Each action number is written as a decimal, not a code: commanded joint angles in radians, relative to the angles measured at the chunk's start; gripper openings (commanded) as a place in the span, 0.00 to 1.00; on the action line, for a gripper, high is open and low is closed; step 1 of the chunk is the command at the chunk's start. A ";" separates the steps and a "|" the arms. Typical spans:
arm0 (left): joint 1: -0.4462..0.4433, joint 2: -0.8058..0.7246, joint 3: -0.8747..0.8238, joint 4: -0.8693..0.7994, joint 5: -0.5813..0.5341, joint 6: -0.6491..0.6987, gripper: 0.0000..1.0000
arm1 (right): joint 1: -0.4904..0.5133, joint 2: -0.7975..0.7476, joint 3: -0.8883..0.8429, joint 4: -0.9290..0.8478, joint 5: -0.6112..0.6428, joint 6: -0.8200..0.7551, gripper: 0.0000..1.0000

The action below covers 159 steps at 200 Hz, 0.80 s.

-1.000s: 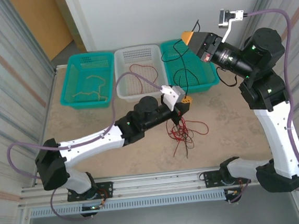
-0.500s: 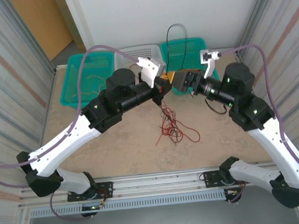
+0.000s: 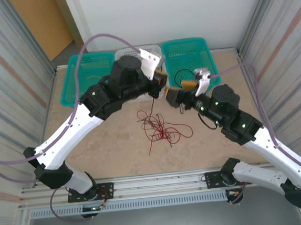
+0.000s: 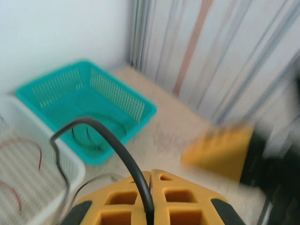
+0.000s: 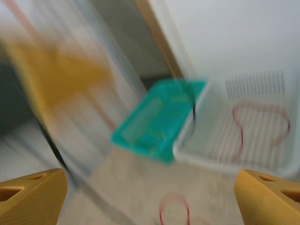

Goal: Untangle the cables

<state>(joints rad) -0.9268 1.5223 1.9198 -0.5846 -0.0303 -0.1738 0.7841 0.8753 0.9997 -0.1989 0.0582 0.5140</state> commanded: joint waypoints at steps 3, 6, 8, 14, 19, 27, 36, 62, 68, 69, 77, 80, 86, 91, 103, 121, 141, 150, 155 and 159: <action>0.004 -0.044 0.152 0.171 -0.001 -0.017 0.00 | 0.011 -0.028 -0.060 -0.151 -0.090 -0.035 0.91; 0.004 -0.041 0.163 0.166 0.000 -0.015 0.00 | 0.010 -0.039 -0.063 -0.152 -0.089 -0.036 0.92; 0.005 -0.039 0.169 0.163 0.000 -0.014 0.00 | 0.010 -0.045 -0.064 -0.153 -0.088 -0.037 0.92; 0.005 -0.035 0.189 0.153 -0.002 -0.011 0.00 | 0.007 -0.067 -0.067 -0.155 -0.090 -0.039 0.93; 0.005 -0.033 0.202 0.147 -0.005 -0.011 0.00 | 0.003 -0.084 -0.068 -0.153 -0.094 -0.041 0.93; 0.009 -0.033 0.212 0.146 -0.005 -0.019 0.00 | 0.005 -0.098 -0.065 -0.146 -0.115 -0.045 0.94; 0.014 -0.034 0.216 0.157 0.004 -0.032 0.00 | 0.015 -0.094 -0.048 -0.150 -0.136 -0.049 0.95; 0.016 -0.016 0.258 0.164 0.045 -0.072 0.00 | 0.090 -0.011 0.022 -0.151 -0.106 -0.089 0.95; 0.016 -0.009 0.268 0.163 0.053 -0.082 0.00 | 0.102 0.017 0.037 -0.145 -0.095 -0.096 0.95; 0.016 -0.008 0.270 0.163 0.054 -0.085 0.00 | 0.104 0.022 0.039 -0.144 -0.095 -0.096 0.95; 0.016 -0.002 0.278 0.166 0.065 -0.098 0.00 | 0.114 0.063 0.050 -0.128 -0.089 -0.097 0.94; 0.016 0.000 0.280 0.168 0.067 -0.101 0.00 | 0.116 0.081 0.052 -0.119 -0.086 -0.096 0.93; 0.016 0.002 0.285 0.172 0.071 -0.105 0.00 | 0.119 0.107 0.050 -0.102 -0.077 -0.090 0.89; 0.016 0.005 0.290 0.172 0.071 -0.107 0.00 | 0.119 0.151 0.042 -0.082 -0.069 -0.081 0.85; 0.017 0.012 0.309 0.171 0.059 -0.102 0.00 | 0.118 0.213 0.002 -0.020 -0.057 -0.071 0.72; 0.025 0.025 0.347 0.166 0.043 -0.104 0.00 | 0.119 0.310 -0.052 0.042 -0.057 -0.028 0.59; 0.044 0.039 0.387 0.165 0.051 -0.125 0.00 | 0.136 0.406 -0.098 0.078 -0.034 0.018 0.45; 0.053 0.044 0.399 0.165 0.052 -0.135 0.00 | 0.135 0.440 -0.122 0.093 -0.027 0.035 0.43; 0.058 0.045 0.403 0.167 0.054 -0.140 0.00 | 0.135 0.457 -0.136 0.103 -0.021 0.043 0.42; 0.061 0.045 0.404 0.170 0.055 -0.143 0.00 | 0.135 0.471 -0.145 0.107 -0.020 0.049 0.41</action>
<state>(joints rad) -0.8875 1.5738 2.2673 -0.4500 0.0109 -0.2783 0.9104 1.2976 0.8978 -0.1604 -0.0006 0.5034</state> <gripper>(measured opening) 0.082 0.431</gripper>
